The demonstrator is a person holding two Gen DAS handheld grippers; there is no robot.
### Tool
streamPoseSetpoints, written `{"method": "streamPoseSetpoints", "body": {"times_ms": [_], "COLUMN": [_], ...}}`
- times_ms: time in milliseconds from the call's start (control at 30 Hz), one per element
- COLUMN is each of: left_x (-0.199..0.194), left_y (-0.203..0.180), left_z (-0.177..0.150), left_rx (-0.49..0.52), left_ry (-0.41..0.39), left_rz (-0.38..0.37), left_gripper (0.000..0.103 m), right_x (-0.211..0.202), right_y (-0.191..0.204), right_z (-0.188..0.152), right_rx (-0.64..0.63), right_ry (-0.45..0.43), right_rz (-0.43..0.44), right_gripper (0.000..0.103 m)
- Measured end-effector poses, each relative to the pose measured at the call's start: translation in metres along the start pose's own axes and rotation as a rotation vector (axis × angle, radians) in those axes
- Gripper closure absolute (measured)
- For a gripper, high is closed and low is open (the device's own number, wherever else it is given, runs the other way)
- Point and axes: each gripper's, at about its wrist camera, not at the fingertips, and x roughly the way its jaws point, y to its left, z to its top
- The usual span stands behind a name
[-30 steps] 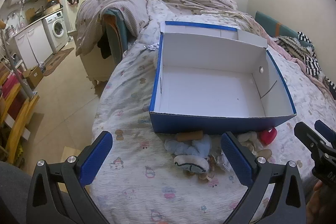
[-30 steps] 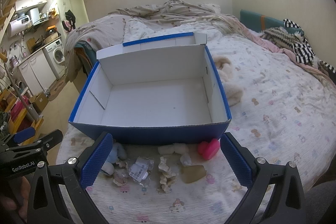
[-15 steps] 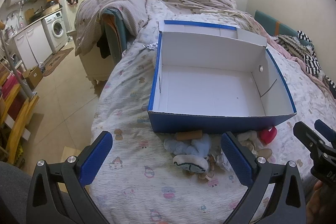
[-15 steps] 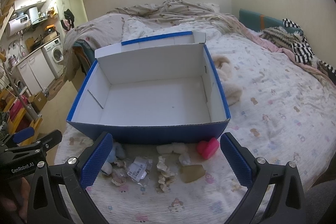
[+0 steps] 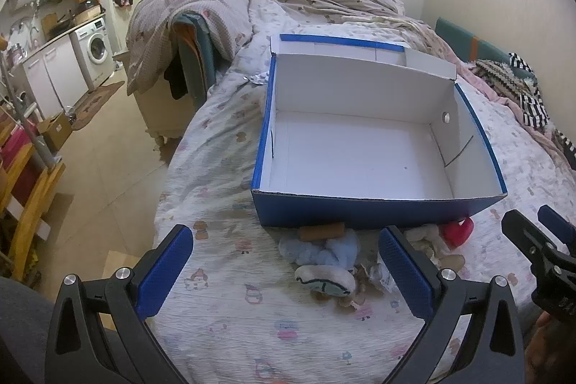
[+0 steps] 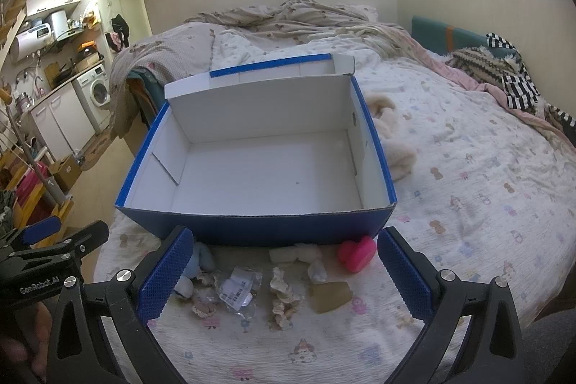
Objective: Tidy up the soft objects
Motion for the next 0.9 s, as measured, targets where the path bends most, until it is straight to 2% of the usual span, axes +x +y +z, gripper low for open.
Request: {"method": "streamPoseSetpoints", "body": {"times_ms": [533, 600, 700, 800, 900], "left_x": [-0.004, -0.003, -0.003, -0.004, -0.007], "left_y": [0.012, 0.015, 0.019, 0.027, 0.029], "left_z": [0.007, 0.009, 0.014, 0.023, 0.037], "left_rx": [-0.032, -0.029, -0.037, -0.082, -0.083], "left_ry": [-0.001, 0.013, 0.039, 0.071, 0.086], "left_rz": [-0.015, -0.029, -0.027, -0.084, -0.07], "left_gripper": [0.0, 0.0, 0.0, 0.0, 0.0], "right_x": [-0.002, -0.001, 0.002, 0.008, 0.016], "right_y": [0.001, 0.0, 0.0, 0.0, -0.002], "right_z": [0.005, 0.009, 0.011, 0.014, 0.019], "right_rx": [-0.007, -0.01, -0.028, -0.022, -0.025], "right_ry": [0.029, 0.059, 0.156, 0.235, 0.279], "right_rz": [0.028, 0.042, 0.065, 0.102, 0.128], "right_gripper": [0.0, 0.0, 0.0, 0.0, 0.0]}}
